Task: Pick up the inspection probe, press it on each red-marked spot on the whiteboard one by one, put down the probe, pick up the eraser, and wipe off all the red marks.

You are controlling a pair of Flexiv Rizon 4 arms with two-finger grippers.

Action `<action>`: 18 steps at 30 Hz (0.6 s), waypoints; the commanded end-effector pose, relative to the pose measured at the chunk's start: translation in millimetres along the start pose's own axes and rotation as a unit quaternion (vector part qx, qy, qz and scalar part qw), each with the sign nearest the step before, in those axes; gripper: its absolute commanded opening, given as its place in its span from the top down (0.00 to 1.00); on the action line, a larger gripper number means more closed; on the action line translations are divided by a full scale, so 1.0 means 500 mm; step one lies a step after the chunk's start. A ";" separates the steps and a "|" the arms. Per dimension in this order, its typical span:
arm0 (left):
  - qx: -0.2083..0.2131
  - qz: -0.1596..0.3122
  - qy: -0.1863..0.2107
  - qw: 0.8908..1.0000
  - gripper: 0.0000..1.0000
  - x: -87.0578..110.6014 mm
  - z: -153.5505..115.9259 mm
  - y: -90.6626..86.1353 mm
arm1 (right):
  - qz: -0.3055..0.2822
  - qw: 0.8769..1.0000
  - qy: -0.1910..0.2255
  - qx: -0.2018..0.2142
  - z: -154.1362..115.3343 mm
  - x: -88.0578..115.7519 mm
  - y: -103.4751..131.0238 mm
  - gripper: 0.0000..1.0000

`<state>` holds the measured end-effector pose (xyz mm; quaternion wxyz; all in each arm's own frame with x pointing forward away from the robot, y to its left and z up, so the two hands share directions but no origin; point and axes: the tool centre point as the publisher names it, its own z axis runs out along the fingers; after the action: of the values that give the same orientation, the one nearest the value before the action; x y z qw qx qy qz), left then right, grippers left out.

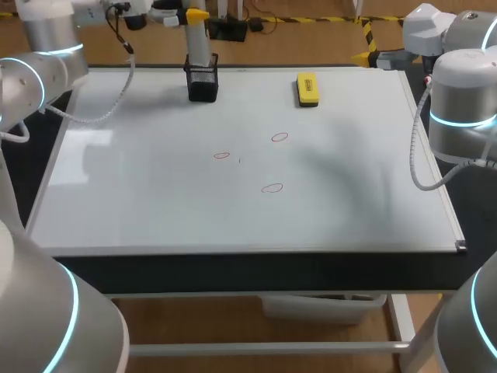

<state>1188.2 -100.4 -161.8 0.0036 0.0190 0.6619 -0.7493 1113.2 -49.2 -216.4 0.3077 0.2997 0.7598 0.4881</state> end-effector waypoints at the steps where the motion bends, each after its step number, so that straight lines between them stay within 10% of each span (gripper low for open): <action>1: -0.013 -0.001 -0.018 1.000 1.00 0.017 -0.014 -0.028 | 0.000 1.000 0.001 0.001 -0.001 -0.001 0.000 0.00; 18: -0.021 0.028 -0.080 0.996 1.00 0.093 -0.126 -0.027 | 0.000 1.000 0.001 0.001 -0.001 -0.001 0.000 0.00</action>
<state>1167.4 -39.7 -160.2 0.0226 0.0338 0.6747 -0.7369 1113.2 -49.1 -216.4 0.3077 0.2997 0.7598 0.4881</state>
